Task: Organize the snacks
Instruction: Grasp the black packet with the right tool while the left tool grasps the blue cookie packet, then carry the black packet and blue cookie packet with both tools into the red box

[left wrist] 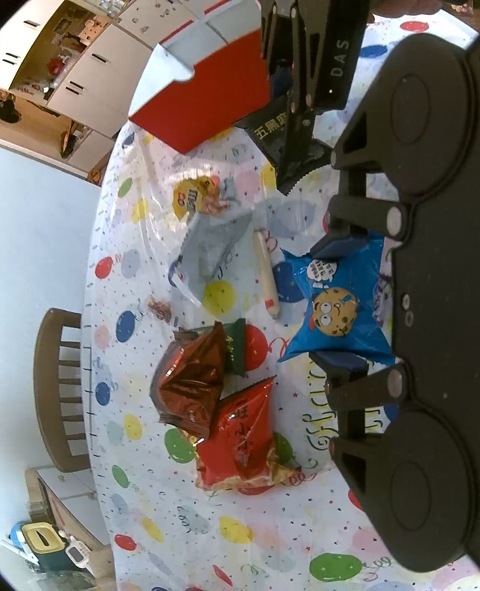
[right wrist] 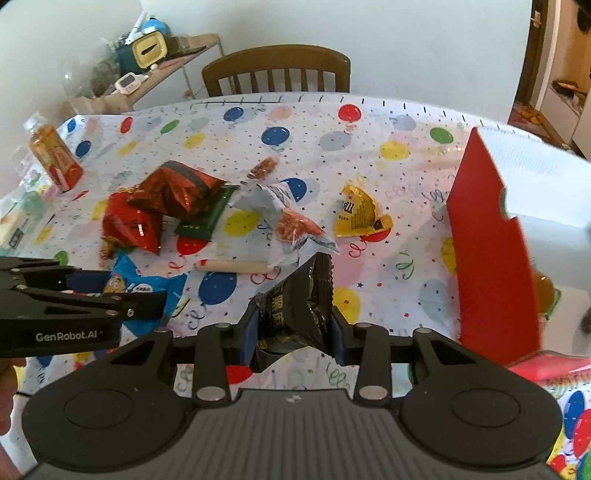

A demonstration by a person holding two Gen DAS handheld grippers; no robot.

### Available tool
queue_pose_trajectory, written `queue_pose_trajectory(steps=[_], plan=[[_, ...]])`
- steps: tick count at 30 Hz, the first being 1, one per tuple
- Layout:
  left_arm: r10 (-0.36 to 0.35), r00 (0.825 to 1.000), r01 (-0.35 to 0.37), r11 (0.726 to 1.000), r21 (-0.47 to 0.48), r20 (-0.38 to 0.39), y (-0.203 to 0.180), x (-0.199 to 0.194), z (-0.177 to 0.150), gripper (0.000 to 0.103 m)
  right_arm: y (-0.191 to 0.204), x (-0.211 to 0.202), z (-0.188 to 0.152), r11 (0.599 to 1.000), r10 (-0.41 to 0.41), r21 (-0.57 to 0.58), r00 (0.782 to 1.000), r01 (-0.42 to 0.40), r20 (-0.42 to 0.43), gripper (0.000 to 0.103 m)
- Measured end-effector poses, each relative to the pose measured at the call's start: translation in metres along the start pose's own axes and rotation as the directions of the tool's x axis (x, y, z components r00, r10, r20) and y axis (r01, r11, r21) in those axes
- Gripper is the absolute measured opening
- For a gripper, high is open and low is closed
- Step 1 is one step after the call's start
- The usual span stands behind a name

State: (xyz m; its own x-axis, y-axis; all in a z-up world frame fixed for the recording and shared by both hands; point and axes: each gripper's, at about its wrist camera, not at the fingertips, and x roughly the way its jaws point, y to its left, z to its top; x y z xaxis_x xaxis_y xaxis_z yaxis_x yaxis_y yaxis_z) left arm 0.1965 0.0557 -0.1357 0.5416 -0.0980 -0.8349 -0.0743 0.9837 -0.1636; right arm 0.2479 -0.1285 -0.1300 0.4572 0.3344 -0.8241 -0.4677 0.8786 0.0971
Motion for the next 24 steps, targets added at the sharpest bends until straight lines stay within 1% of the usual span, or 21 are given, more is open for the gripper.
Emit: queue_pose_trajectory(steps=[8,13,18,24], plan=[[-0.048,0.998,0.046,0.998,0.030,0.046,-0.020,-0.033,0.003,0.050,-0.009,-0.048,0.000,1.000,0.029,-0.009,0.999,-0.029,0.015,0.038],[-0.072,0.995,0.068,0.996,0.057,0.072,-0.040,-0.052,0.004,0.050,-0.021,-0.080,-0.001,0.999,0.035,-0.016,0.998,-0.035,0.045,0.038],[-0.102,0.990,0.094,0.992,0.088,0.093,-0.067,-0.068,0.009,0.050,-0.041,-0.107,-0.003,1.000,0.022,-0.008,0.997,-0.021,0.070,0.037],[-0.133,0.985,0.119,0.985,0.126,0.109,-0.105,-0.077,0.021,0.050,-0.075,-0.134,-0.006,1.000,-0.003,-0.003,0.996,0.004,0.094,0.037]])
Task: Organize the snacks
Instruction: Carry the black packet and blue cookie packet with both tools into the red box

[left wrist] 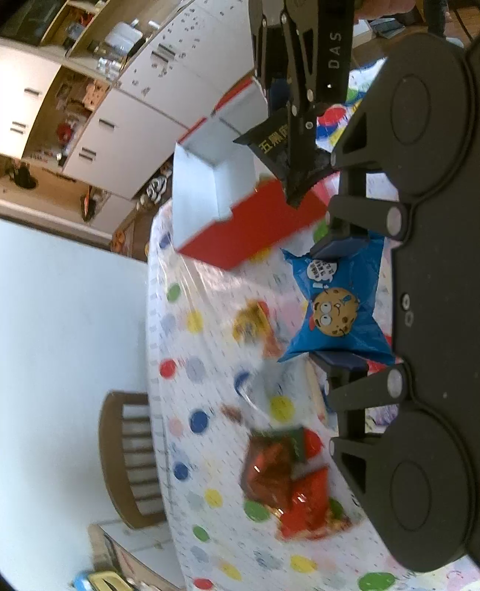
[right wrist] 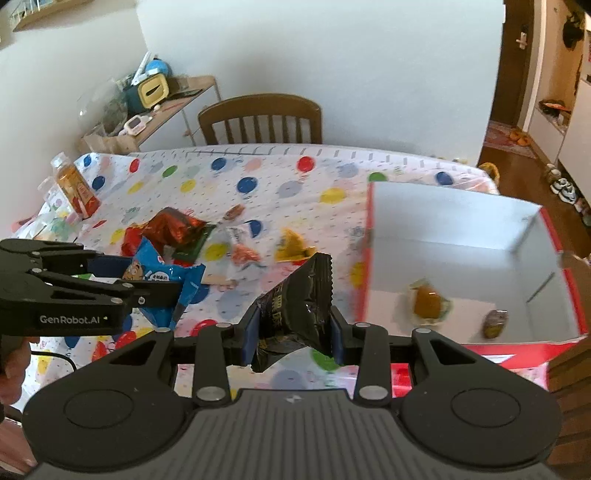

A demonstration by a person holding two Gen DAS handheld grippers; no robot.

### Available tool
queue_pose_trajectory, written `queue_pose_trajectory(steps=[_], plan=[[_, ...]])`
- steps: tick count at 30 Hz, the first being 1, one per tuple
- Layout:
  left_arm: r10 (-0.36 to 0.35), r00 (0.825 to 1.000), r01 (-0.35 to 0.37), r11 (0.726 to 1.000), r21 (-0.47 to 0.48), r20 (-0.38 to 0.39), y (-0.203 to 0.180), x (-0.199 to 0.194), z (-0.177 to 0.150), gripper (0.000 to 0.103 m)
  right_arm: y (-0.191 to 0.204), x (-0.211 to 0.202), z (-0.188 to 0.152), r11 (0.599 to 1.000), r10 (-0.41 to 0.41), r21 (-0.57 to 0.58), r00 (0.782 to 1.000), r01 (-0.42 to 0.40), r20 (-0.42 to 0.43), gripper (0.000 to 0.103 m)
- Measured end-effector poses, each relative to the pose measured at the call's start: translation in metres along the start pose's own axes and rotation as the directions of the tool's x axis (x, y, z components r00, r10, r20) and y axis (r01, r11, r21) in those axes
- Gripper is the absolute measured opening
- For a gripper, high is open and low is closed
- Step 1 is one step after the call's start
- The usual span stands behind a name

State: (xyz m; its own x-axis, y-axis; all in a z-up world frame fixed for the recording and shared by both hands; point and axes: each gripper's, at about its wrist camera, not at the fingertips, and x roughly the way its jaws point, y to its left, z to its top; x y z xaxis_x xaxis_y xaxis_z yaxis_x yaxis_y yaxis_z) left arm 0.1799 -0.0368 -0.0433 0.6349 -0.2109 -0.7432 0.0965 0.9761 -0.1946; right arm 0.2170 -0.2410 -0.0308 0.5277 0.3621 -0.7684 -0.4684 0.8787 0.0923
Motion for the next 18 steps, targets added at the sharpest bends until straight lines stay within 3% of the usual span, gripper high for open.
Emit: queue_pose_trajectory(steps=[11,18], plan=[[-0.039,0.999,0.038,0.997,0.064,0.028,-0.079,0.015,0.035,0.050,-0.079,-0.026,0.004,0.999,-0.041,0.023,0.999,0.041,0.033,0.037],[-0.024,0.999,0.021,0.995,0.095,0.027,-0.123,0.044,0.054,0.050,-0.136,-0.027,0.009,0.997,-0.057,0.048,0.997,0.054,0.049,0.033]])
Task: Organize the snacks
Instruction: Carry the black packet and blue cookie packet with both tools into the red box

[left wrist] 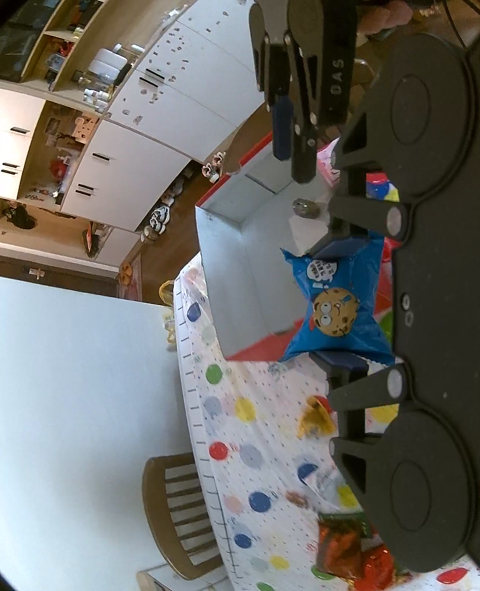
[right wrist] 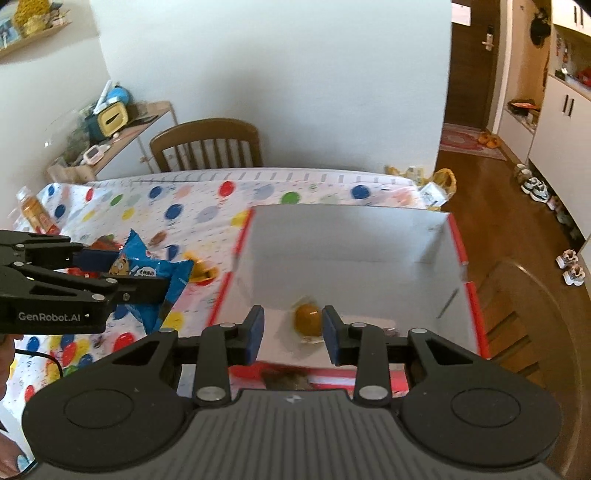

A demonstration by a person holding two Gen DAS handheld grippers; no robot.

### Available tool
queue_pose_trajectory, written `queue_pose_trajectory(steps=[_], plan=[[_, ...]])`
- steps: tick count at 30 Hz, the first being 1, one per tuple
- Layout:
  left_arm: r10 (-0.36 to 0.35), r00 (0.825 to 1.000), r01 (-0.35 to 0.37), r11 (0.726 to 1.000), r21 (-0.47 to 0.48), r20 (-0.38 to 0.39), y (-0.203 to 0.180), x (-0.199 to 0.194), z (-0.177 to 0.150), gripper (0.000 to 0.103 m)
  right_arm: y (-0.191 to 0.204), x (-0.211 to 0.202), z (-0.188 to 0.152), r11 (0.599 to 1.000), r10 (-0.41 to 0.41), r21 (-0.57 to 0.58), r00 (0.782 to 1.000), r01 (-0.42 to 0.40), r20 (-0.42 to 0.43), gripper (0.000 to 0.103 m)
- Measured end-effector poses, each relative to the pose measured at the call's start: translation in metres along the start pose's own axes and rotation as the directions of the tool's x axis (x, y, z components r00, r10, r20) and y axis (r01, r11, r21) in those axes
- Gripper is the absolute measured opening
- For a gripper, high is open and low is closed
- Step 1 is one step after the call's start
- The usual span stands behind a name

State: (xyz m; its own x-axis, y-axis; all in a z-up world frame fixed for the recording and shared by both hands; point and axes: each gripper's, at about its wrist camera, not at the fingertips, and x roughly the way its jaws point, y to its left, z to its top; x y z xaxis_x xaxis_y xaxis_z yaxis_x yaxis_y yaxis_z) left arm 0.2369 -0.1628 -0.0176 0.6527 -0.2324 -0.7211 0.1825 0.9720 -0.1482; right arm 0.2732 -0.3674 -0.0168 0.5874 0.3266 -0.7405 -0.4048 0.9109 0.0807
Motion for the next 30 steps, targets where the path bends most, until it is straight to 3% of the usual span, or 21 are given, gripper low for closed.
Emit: queue_pose_trajectory(steps=[8,19,20,22,23,30], plan=[[0.045,0.998,-0.045,0.999,-0.009,-0.038,-0.026,0.051,0.021,0.050,-0.050,0.014,-0.005,0.999,0.050,-0.017,0.998,-0.051,-0.040,0.031],[0.064,0.994,-0.067,0.997,-0.024,-0.094,-0.039,0.086,0.024,0.050,-0.088,0.016,-0.056,0.995,0.091,0.064,0.985,-0.082,-0.149,0.032],[0.066,0.993,-0.069,0.997,-0.024,-0.095,-0.040,0.087,0.024,0.050,-0.088,0.019,-0.063,0.995,0.089,0.068,0.982,-0.079,-0.164,0.034],[0.065,0.993,-0.068,0.997,-0.027,-0.098,-0.042,0.088,0.025,0.050,-0.087,0.030,-0.075,0.994,0.076,0.087,0.978,-0.060,-0.193,0.056],[0.063,0.993,-0.067,0.997,-0.030,-0.099,-0.042,0.088,0.025,0.050,-0.086,0.037,-0.081,0.994,0.067,0.096,0.978,-0.049,-0.198,0.059],[0.057,0.993,-0.060,0.998,-0.027,-0.100,-0.042,0.086,0.021,0.050,-0.073,0.079,-0.103,0.993,0.002,0.117,0.972,0.026,-0.234,0.060]])
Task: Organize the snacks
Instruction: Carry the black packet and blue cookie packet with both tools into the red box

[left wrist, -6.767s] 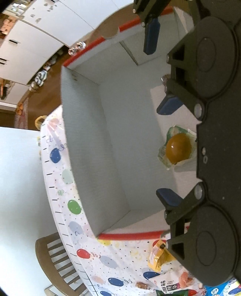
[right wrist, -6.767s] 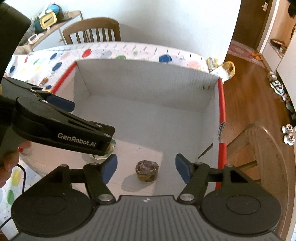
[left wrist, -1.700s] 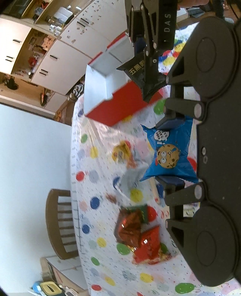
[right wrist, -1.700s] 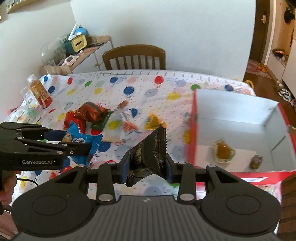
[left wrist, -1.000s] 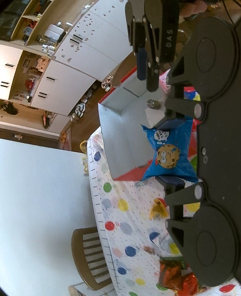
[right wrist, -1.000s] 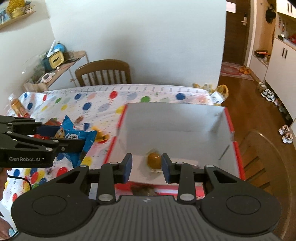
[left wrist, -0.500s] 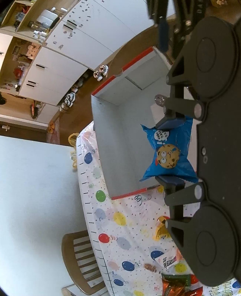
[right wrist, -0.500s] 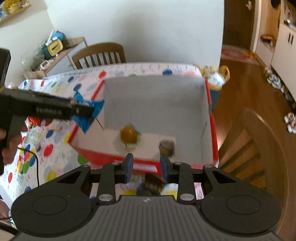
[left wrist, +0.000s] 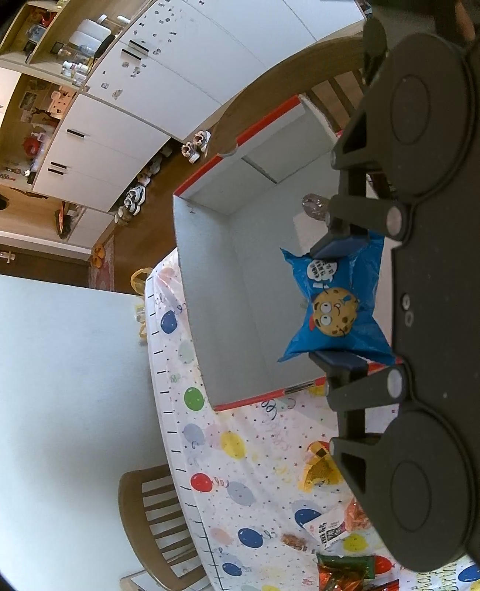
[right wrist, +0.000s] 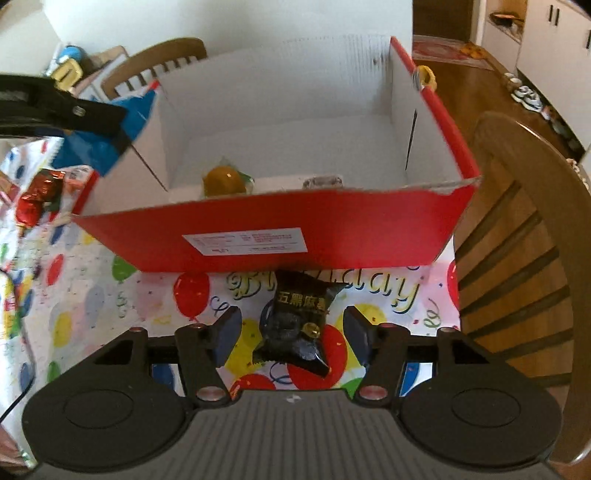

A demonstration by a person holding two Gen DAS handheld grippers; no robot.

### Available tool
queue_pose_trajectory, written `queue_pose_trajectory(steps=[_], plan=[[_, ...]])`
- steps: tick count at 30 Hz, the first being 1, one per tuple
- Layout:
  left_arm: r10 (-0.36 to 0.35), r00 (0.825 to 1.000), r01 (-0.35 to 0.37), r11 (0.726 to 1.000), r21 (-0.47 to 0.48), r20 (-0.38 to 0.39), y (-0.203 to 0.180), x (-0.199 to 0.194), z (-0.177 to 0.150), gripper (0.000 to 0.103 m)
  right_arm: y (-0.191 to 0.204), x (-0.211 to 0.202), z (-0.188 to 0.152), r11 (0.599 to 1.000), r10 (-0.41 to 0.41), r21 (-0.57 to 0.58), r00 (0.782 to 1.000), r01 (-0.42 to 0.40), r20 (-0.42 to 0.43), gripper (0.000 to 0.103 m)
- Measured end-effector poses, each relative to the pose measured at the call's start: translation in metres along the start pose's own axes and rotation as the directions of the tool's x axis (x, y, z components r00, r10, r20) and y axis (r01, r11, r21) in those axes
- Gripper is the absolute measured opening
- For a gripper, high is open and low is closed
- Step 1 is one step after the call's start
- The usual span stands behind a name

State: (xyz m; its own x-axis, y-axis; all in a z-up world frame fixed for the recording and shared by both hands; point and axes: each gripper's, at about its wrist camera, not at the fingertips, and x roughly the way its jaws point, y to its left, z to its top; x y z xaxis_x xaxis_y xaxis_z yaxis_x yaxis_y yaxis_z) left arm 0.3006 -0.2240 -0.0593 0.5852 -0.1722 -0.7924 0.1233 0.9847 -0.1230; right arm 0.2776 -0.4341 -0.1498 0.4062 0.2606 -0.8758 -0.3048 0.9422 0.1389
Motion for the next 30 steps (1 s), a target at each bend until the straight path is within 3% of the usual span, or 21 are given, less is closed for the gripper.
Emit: queue_pose_trajectory(steps=[9,12,15,17,19,30], plan=[[-0.015,1.000,0.015,1.000,0.004,-0.002,0.006,-0.003,-0.007,0.050,0.018,0.025,-0.001,0.995,-0.100,-0.015,0.995,0.101,0.005,0.060],[-0.023,1.000,0.023,1.000,0.004,-0.003,0.008,-0.004,-0.009,0.050,0.022,0.029,-0.003,0.992,-0.126,-0.027,0.992,0.126,-0.002,0.055],[-0.028,1.000,0.028,1.000,0.012,-0.002,0.009,-0.006,-0.010,0.050,0.024,0.031,-0.005,0.988,-0.150,-0.033,0.989,0.150,-0.006,0.042],[-0.031,1.000,0.031,0.999,0.016,-0.003,0.009,-0.007,-0.011,0.050,0.025,0.032,-0.006,0.986,-0.162,-0.031,0.987,0.161,-0.008,0.039],[-0.033,0.999,0.033,0.999,0.019,-0.004,0.010,-0.007,-0.012,0.050,0.024,0.031,-0.008,0.986,-0.165,-0.026,0.986,0.165,-0.001,0.033],[-0.053,0.999,0.053,0.997,0.047,-0.008,0.014,-0.007,-0.012,0.050,0.029,-0.023,-0.012,0.996,-0.084,0.004,0.996,0.084,0.010,0.032]])
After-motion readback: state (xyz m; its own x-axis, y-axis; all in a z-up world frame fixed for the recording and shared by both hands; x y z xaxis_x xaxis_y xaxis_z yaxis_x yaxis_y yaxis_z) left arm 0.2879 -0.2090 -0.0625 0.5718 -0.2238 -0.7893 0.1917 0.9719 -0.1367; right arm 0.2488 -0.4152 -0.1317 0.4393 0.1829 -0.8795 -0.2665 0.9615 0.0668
